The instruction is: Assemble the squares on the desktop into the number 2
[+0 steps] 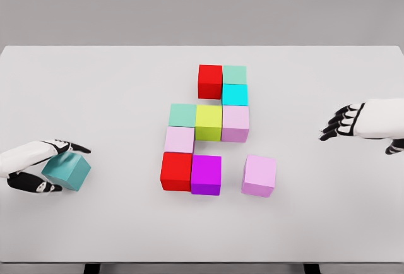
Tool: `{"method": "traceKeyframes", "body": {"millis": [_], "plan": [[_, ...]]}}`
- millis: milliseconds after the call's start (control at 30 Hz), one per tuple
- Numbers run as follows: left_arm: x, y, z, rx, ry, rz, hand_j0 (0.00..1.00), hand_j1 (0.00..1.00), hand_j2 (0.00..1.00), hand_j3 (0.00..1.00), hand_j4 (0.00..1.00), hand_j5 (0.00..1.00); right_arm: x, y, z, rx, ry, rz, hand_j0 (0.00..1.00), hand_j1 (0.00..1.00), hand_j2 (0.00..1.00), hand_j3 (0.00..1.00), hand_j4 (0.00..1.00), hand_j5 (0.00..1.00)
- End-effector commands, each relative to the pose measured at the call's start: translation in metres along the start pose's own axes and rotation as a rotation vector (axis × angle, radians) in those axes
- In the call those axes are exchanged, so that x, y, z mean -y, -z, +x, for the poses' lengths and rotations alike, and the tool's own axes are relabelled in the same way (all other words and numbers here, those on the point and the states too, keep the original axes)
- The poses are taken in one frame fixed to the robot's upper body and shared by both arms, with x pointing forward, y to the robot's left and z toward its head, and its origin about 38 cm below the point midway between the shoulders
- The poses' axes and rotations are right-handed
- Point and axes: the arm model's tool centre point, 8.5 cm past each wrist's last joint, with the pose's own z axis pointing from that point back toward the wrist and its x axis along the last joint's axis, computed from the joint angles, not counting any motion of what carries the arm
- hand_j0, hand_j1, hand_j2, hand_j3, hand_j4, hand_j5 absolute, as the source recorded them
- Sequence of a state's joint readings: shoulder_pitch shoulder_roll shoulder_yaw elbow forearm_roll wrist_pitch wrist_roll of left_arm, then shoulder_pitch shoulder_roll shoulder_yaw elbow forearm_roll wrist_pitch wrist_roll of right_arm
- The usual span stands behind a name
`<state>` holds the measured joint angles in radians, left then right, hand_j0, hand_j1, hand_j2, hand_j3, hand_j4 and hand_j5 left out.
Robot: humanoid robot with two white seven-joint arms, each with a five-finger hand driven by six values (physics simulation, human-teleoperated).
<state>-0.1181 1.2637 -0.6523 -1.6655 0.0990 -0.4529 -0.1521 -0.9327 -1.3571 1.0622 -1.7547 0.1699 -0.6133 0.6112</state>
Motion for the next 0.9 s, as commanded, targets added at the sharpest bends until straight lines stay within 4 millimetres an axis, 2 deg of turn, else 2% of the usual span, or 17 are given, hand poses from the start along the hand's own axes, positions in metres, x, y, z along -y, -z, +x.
{"method": "traceKeyframes", "body": {"millis": [0,67,167,300,533,733,767,867], "plan": [[0.000,-0.001,-0.002,-0.011,-0.006,0.001,0.73,0.73,0.73,0.73,0.73,0.73,-0.021,-0.012,-0.005,-0.059,-0.014,0.086,1.00,1.00,1.00,1.00,1.00,1.00],[0.002,-0.001,-0.004,-0.033,-0.011,-0.003,0.74,0.74,0.74,0.74,0.74,0.74,-0.024,-0.005,-0.002,-0.041,-0.010,0.095,1.00,1.00,1.00,1.00,1.00,1.00],[0.004,-0.001,-0.008,-0.065,-0.023,-0.008,0.73,0.73,0.73,0.73,0.73,0.73,-0.036,0.024,0.010,0.040,0.003,0.124,1.00,1.00,1.00,1.00,1.00,1.00],[0.005,0.000,-0.009,-0.078,-0.032,-0.008,0.66,0.66,0.66,0.66,0.66,0.66,-0.041,0.034,0.013,0.053,-0.018,0.148,1.00,1.00,1.00,1.00,1.00,1.00],[-0.001,-0.001,-0.009,-0.078,-0.031,0.009,0.52,0.52,0.52,0.52,0.52,0.52,-0.023,0.069,0.027,0.137,-0.061,0.106,1.00,1.00,1.00,1.00,1.00,1.00],[-0.008,-0.001,-0.008,-0.076,-0.040,0.029,0.49,0.49,0.49,0.49,0.49,0.49,-0.021,0.070,0.027,0.137,-0.066,0.101,1.00,1.00,1.00,1.00,1.00,1.00],[-0.010,-0.001,-0.008,-0.074,-0.038,0.033,0.49,0.49,0.49,0.49,0.49,0.49,-0.016,0.078,0.030,0.158,-0.075,0.090,1.00,1.00,1.00,1.00,1.00,1.00],[-0.015,-0.001,-0.008,-0.071,-0.040,0.046,0.48,0.48,0.48,0.48,0.48,0.48,-0.013,0.085,0.034,0.177,-0.081,0.082,1.00,1.00,1.00,1.00,1.00,1.00]]}}
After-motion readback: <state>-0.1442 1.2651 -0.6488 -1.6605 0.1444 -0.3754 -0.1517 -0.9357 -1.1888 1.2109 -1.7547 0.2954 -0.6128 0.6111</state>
